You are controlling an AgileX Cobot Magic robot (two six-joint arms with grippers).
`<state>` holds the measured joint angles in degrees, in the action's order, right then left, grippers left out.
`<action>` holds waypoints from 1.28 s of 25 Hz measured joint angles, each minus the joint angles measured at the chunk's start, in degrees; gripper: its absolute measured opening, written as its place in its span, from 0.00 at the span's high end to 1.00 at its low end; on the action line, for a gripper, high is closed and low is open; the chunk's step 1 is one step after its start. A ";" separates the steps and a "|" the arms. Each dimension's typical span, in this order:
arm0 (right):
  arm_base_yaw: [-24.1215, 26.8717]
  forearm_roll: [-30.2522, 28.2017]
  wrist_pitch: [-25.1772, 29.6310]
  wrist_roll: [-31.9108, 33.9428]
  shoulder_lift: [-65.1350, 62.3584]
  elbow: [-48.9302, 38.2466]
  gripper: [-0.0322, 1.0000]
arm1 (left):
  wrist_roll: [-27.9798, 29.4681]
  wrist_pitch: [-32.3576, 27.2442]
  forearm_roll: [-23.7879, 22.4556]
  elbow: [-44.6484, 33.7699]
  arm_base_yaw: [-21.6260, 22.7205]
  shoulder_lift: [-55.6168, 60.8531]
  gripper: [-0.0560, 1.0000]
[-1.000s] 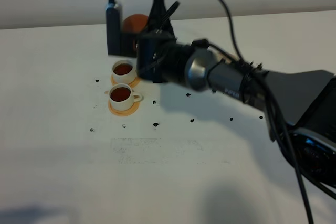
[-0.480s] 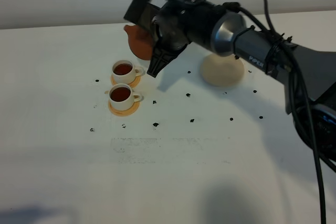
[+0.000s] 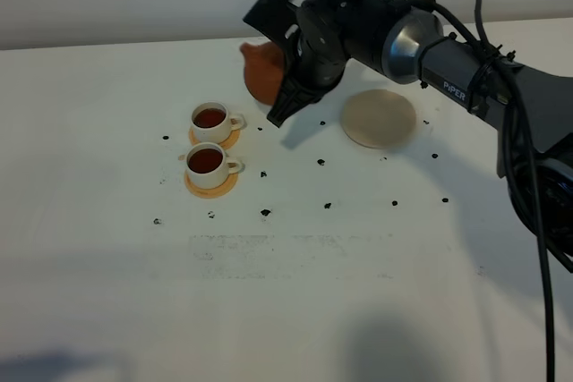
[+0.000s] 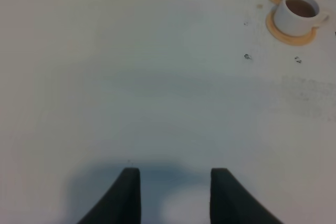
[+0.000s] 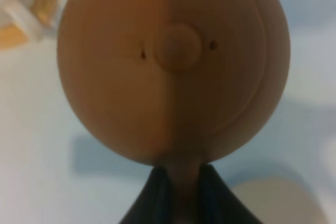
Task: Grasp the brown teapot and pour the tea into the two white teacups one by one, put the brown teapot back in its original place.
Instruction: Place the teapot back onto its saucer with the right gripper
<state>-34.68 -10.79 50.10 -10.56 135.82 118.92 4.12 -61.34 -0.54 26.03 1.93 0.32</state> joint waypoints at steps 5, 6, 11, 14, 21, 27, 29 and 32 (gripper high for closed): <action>0.33 2.03 -0.27 0.26 2.54 0.00 0.88 | 0.00 0.00 0.00 0.00 0.00 0.00 0.65; 0.33 2.29 -0.33 0.26 3.05 0.00 0.88 | 0.00 0.00 0.00 0.00 0.00 0.00 0.65; 0.45 2.87 0.12 0.31 3.99 0.62 0.88 | 0.00 0.00 0.00 0.00 0.00 0.00 0.65; 0.52 2.94 4.08 0.31 4.31 3.46 0.88 | 0.00 0.00 0.00 0.00 0.00 0.00 0.65; 1.88 1.56 11.22 0.68 2.77 8.37 0.88 | 0.00 0.00 0.00 0.00 0.00 0.00 0.65; 3.43 -1.46 12.76 3.17 -0.23 7.73 0.88 | 0.00 0.00 0.00 0.00 0.00 0.00 0.65; 3.91 -1.53 12.28 3.82 -1.95 5.40 0.88 | 0.00 0.00 0.00 0.00 0.00 0.00 0.65; 4.78 -1.52 8.72 5.27 -5.48 -1.45 0.88 | 0.00 0.00 0.00 0.00 0.00 0.00 0.65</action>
<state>-29.90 -12.31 58.82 -5.29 130.34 117.46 4.12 -61.34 -0.54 26.03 1.93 0.32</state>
